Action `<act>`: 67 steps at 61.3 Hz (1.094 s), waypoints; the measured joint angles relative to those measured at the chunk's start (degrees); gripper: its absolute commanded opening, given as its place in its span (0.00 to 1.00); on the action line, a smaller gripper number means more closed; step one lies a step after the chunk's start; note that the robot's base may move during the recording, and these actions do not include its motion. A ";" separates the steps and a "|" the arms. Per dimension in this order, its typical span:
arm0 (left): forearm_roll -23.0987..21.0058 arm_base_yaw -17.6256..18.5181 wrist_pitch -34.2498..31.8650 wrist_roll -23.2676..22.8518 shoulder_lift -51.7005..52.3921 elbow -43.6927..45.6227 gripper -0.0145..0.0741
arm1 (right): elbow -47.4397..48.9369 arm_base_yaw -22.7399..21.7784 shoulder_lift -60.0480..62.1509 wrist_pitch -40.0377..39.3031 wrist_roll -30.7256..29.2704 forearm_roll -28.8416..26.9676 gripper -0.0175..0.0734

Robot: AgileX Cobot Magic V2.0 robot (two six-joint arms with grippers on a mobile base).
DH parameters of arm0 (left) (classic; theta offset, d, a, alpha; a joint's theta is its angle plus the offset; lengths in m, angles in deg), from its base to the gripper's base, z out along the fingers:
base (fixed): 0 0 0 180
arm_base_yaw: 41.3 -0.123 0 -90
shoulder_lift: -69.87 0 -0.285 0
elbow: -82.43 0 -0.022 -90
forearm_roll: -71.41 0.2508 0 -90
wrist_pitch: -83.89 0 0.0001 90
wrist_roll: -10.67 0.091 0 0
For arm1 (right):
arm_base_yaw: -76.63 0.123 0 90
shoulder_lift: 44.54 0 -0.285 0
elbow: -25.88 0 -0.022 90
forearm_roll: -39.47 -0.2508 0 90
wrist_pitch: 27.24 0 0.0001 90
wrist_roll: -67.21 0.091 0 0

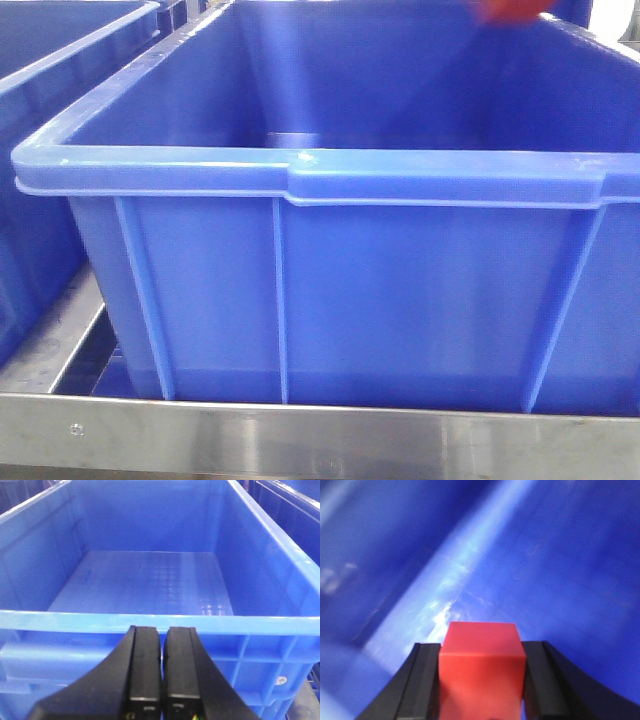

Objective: Pick red cube and place on left shelf
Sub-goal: 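Approach the blue crate on the rack and stop in front, then lower the red cube into the blue crate with the right gripper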

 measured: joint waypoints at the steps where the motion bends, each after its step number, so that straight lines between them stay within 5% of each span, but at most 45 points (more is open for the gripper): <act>1: 0.00 0.00 0.00 0.00 0.00 0.00 0.28 | 0.90 0.00 -1.02 0.11 0.00 0.00 0.40; 51: 0.00 0.00 0.00 0.00 0.00 0.00 0.28 | 10.46 0.00 -31.67 2.47 0.00 0.51 0.41; 67: 0.00 0.00 0.00 0.00 0.00 0.00 0.28 | 10.71 0.00 -31.86 3.49 -0.08 1.05 0.62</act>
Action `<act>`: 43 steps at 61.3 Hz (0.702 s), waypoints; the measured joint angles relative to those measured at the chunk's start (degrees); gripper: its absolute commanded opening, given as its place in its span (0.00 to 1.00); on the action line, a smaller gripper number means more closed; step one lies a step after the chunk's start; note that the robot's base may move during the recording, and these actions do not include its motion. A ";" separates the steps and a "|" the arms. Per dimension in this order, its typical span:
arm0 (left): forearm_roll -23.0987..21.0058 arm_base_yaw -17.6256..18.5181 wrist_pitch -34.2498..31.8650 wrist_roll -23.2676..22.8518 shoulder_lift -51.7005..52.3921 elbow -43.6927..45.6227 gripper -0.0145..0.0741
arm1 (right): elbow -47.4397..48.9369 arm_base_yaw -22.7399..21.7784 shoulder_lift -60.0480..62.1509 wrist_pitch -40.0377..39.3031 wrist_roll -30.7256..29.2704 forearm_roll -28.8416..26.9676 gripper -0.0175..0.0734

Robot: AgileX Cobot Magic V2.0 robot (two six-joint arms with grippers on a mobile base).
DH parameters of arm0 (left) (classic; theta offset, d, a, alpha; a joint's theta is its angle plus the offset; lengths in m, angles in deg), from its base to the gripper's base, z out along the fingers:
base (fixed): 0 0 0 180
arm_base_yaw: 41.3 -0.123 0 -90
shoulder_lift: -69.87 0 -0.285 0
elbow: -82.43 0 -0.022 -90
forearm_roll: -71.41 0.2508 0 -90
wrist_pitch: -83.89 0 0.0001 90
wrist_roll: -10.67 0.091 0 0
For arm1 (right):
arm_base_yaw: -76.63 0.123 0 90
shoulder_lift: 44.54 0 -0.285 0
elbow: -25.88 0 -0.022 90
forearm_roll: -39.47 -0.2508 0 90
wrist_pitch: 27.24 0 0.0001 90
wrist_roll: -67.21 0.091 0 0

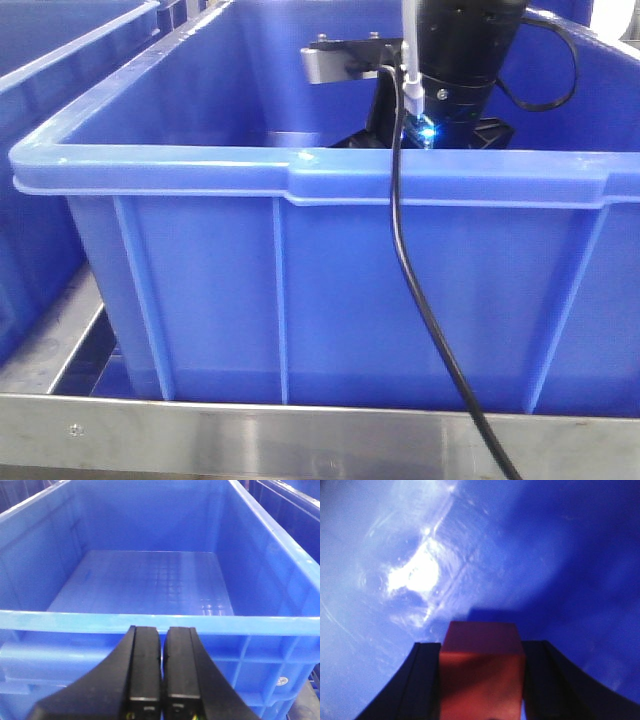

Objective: Pick red cube and place on left shelf
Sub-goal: 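Lower the red cube into the blue crate with the right gripper, then open the right gripper to release the red cube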

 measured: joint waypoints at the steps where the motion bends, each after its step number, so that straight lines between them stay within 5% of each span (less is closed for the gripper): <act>1: 0.00 0.00 0.00 0.00 0.00 0.00 0.28 | 0.00 0.00 0.00 0.13 0.00 0.00 0.64; 18: 0.00 0.00 0.00 0.00 0.00 0.00 0.28 | 0.00 0.00 0.00 2.31 0.00 0.00 0.87; 36: 0.00 0.00 0.00 0.00 0.00 0.00 0.28 | 0.00 0.00 4.14 2.84 0.00 0.09 0.86; 43: 0.00 0.00 0.00 0.00 0.00 0.00 0.28 | 0.00 0.00 10.76 2.13 -0.13 0.09 0.76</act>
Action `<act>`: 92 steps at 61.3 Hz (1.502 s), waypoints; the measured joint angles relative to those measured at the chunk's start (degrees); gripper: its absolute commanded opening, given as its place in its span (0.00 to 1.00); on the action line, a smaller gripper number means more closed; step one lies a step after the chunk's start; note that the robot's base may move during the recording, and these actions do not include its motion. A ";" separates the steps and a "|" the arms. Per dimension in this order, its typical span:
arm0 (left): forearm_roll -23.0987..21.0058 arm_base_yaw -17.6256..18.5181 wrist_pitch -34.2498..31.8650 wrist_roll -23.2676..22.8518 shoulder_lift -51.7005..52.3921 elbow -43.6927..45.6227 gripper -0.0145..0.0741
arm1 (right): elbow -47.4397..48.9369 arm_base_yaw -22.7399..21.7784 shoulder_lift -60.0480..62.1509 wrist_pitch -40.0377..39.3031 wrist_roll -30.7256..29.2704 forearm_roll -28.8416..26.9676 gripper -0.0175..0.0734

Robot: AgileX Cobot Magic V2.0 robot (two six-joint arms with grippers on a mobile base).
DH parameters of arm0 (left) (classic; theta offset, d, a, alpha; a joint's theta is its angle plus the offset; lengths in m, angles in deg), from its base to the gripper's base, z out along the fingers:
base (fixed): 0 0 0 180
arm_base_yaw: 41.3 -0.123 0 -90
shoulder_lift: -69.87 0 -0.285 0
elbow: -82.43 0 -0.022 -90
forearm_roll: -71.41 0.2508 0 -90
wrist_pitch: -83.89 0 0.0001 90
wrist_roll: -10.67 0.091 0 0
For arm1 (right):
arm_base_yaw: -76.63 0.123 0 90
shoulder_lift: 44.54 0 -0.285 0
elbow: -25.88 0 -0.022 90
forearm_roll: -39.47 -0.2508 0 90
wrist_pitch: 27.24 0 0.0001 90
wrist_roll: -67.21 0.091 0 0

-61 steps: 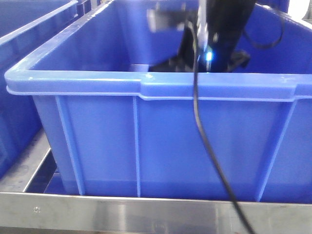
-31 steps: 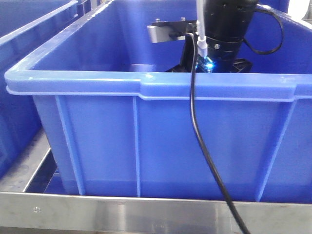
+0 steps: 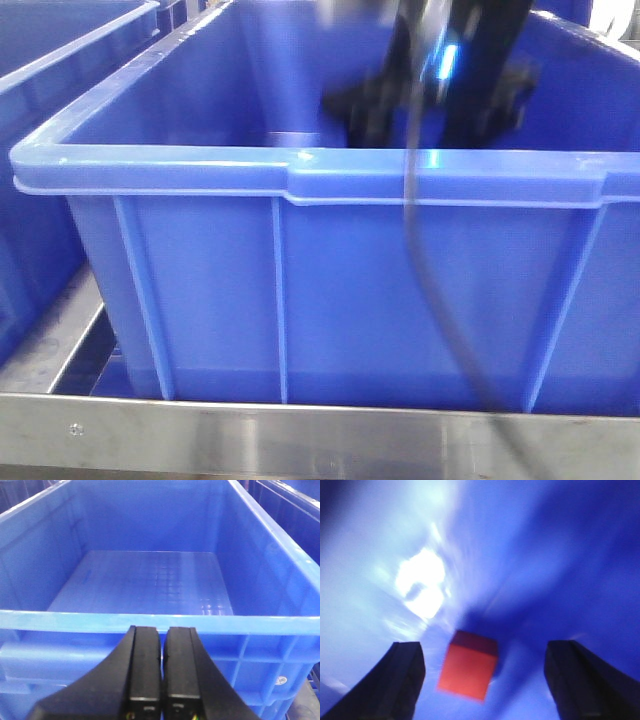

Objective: Pick red cube and place on left shelf

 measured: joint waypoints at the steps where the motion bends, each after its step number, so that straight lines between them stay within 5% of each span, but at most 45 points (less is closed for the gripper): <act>1: 0.00 0.00 0.00 0.00 0.00 0.00 0.28 | -0.20 0.00 0.81 -0.21 0.00 0.00 0.73; 15: 0.00 0.00 0.00 0.00 0.00 0.00 0.28 | -6.74 0.00 14.38 -3.39 0.00 0.00 0.40; 25: 0.00 0.00 0.00 0.00 0.00 0.00 0.28 | -14.02 0.00 25.47 -6.75 0.00 0.00 0.29; 60: 0.00 0.00 0.00 0.00 0.00 0.00 0.28 | -40.00 0.00 59.00 -22.89 0.00 0.00 0.27; 92: 0.00 0.00 0.00 0.00 0.00 0.00 0.28 | -41.69 0.00 61.06 -23.30 0.00 0.00 0.27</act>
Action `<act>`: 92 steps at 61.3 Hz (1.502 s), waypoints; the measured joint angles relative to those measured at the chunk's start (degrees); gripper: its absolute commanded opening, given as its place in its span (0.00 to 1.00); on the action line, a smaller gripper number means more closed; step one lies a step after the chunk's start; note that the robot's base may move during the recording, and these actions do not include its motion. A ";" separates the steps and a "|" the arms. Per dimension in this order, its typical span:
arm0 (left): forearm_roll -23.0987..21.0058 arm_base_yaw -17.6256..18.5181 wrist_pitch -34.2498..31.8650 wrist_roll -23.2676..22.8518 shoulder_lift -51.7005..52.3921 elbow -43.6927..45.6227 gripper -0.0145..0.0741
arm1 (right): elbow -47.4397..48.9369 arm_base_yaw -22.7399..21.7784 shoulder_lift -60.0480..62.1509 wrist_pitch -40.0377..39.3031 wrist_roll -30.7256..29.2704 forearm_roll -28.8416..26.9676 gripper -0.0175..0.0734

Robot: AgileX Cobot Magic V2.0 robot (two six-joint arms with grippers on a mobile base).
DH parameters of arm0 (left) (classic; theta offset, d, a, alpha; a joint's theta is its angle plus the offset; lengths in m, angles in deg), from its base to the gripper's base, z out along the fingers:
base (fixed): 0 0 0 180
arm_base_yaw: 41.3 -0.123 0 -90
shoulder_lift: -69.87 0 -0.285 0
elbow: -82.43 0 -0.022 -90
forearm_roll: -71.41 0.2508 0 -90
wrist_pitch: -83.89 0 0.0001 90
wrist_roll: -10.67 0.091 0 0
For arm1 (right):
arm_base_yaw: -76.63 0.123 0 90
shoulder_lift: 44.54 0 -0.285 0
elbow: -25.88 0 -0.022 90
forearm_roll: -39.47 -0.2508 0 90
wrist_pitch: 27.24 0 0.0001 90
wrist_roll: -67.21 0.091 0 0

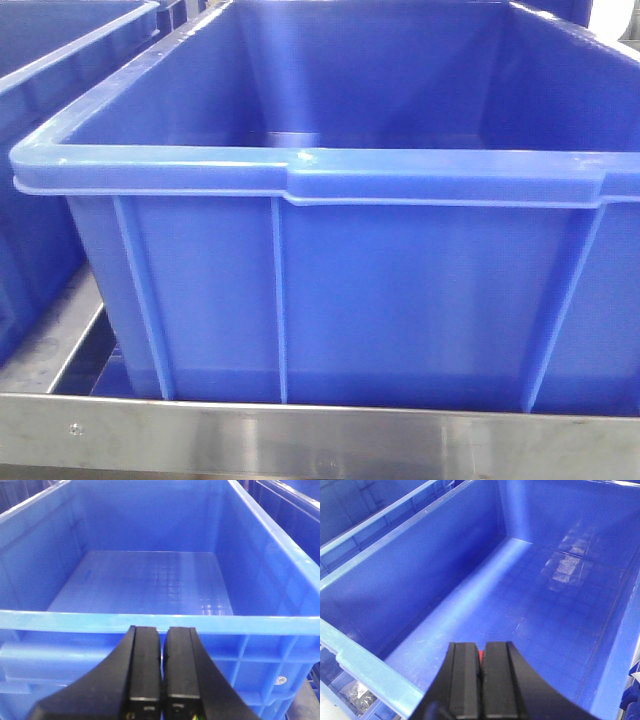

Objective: Pick red cube and place on left shelf

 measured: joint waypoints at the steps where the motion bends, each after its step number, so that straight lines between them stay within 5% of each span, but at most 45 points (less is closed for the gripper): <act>1: 0.00 0.00 0.00 0.00 0.00 0.00 0.28 | 0.00 0.00 0.00 0.00 0.00 0.00 0.27; 17: 0.00 0.00 0.00 0.00 0.00 0.00 0.28 | -4.17 -2.20 0.84 -4.32 0.00 -0.16 0.27; 44: 0.00 0.00 0.00 0.00 0.00 0.00 0.28 | -27.24 -28.01 20.25 -17.28 0.00 -2.03 0.27; 55: 0.00 0.00 0.00 0.00 0.00 0.00 0.28 | -33.10 -34.79 29.22 -19.18 0.00 -2.03 0.27; 92: 0.00 0.00 0.10 0.00 0.00 0.00 0.28 | -35.62 -36.32 32.49 -20.11 -5.88 -6.60 0.27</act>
